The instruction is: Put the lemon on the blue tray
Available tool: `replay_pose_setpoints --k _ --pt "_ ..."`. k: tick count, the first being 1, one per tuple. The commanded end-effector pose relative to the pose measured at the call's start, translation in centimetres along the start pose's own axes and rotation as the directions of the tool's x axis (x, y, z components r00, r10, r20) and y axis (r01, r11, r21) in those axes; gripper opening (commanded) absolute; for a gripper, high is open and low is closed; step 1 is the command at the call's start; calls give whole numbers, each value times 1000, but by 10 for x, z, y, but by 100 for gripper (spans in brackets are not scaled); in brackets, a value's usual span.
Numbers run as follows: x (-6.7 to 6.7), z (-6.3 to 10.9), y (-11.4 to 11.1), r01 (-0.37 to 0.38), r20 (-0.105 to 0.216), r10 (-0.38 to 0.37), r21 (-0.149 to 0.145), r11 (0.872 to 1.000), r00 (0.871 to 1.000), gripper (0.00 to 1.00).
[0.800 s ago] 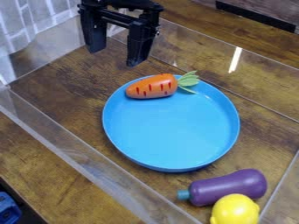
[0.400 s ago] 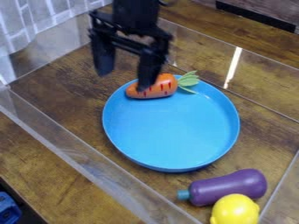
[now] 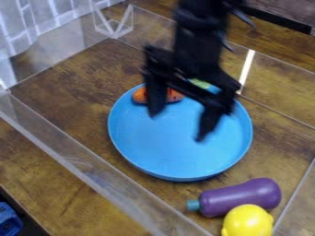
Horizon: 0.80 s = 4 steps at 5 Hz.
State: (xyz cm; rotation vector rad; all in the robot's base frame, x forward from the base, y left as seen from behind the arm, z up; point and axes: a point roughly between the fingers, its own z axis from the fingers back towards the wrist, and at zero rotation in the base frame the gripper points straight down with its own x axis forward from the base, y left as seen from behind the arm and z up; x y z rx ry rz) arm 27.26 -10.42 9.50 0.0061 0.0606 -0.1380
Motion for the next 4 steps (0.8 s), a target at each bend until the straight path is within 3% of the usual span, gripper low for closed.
replay_pose_setpoints --k 1,3,4 --pt "5 -7 -28 14 60 -15 4 1000 998 100" --pt "5 -49 -66 81 65 -83 33 996 994 100" --pt "5 -58 -71 90 65 -92 33 995 994 100"
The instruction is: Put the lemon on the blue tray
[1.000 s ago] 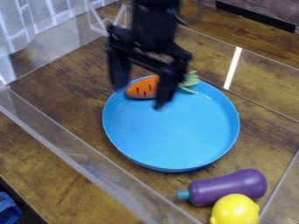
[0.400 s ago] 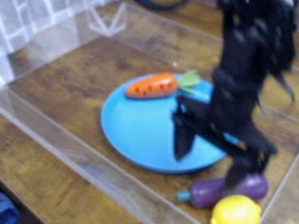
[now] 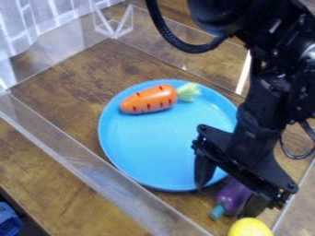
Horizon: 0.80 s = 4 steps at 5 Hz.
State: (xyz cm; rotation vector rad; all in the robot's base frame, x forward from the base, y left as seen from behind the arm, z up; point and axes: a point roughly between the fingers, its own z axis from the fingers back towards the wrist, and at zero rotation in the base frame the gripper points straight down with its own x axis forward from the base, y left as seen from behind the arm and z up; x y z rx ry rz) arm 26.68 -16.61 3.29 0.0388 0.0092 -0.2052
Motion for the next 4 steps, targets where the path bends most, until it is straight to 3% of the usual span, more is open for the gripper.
replay_pose_setpoints --k 1,2,4 --pt "-1 -6 -13 30 10 -30 -3 1000 999 100" --pt "-1 -7 -19 56 8 -56 -6 998 998 0" --pt "-2 -7 -18 102 14 -102 -21 995 995 0"
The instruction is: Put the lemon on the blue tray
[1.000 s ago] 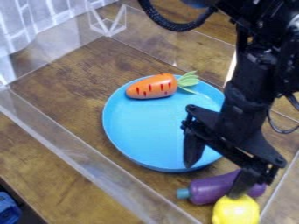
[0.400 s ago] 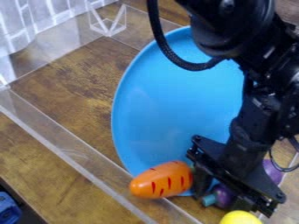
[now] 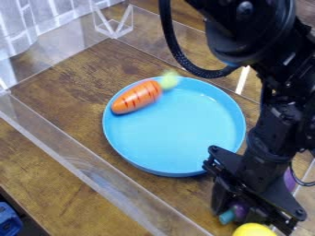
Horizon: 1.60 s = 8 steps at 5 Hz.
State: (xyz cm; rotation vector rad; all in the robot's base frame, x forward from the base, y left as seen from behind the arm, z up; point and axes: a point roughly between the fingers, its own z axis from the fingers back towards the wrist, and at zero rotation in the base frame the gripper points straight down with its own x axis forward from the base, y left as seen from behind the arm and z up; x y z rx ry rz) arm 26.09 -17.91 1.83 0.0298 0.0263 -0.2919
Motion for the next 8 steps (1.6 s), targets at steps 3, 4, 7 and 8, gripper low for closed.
replay_pose_setpoints --k 3,4,7,8 --pt "-2 10 2 65 30 -65 -21 998 997 0" --pt "-3 10 3 81 32 -80 -27 996 996 0" --pt "-5 10 1 125 37 -124 -48 991 992 0" --pt "-5 10 0 142 37 -140 -54 988 989 0"
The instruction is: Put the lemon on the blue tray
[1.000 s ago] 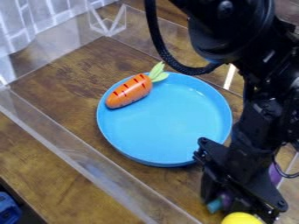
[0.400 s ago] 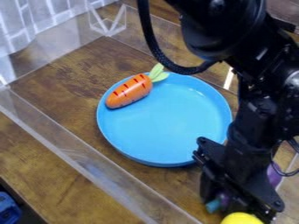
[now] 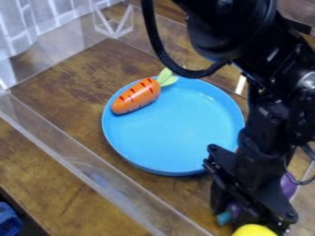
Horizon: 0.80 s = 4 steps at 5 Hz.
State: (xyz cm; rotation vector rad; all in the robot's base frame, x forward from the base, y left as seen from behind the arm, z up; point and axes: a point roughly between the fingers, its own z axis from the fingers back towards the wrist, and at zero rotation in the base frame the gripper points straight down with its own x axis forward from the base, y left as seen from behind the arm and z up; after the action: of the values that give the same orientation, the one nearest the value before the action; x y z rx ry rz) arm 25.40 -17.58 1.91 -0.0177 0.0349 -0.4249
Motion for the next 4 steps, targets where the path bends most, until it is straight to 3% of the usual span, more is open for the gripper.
replay_pose_setpoints --k 1,3,4 --pt "1 18 1 9 26 -9 -1 1000 1000 0" --pt "8 34 8 8 12 -8 14 1000 1000 0" --pt "5 54 14 -13 6 13 33 999 1000 0"
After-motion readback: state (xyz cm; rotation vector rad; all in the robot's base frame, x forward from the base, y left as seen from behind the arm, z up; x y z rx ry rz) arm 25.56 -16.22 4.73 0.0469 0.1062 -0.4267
